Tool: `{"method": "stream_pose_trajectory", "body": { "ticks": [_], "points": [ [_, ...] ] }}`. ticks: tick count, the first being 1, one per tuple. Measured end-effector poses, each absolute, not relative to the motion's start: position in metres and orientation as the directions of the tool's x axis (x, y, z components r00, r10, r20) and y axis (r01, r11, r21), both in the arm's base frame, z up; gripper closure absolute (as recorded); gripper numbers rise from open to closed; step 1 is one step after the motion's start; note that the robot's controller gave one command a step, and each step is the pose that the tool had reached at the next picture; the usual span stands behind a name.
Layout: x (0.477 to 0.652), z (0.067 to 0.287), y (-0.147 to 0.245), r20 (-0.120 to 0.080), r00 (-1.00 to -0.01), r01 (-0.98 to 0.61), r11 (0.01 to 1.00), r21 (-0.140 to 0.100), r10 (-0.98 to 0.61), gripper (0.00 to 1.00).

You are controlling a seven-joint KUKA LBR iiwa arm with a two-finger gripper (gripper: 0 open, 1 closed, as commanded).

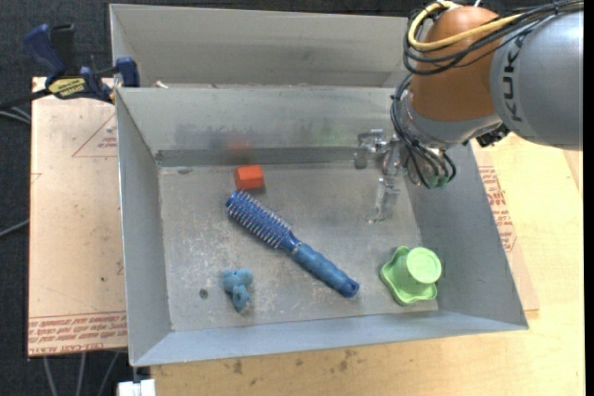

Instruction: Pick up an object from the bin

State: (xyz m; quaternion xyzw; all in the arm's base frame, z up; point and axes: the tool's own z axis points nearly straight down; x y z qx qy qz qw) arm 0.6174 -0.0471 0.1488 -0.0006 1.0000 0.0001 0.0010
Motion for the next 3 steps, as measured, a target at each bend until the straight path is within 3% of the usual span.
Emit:
{"method": "stream_pose_trajectory", "body": {
  "ticks": [1, 2, 3],
  "points": [
    [0.557, 0.119, 0.051, 0.003, -0.984, -0.181, 0.984, 0.004, -0.181, 0.0],
    [0.513, 0.141, 0.043, 0.001, -0.977, -0.212, 0.977, 0.001, -0.212, 0.0],
    [0.49, 0.074, 0.02, -0.002, -0.998, -0.059, 0.998, 0.001, -0.059, 0.0]
  ]
}}
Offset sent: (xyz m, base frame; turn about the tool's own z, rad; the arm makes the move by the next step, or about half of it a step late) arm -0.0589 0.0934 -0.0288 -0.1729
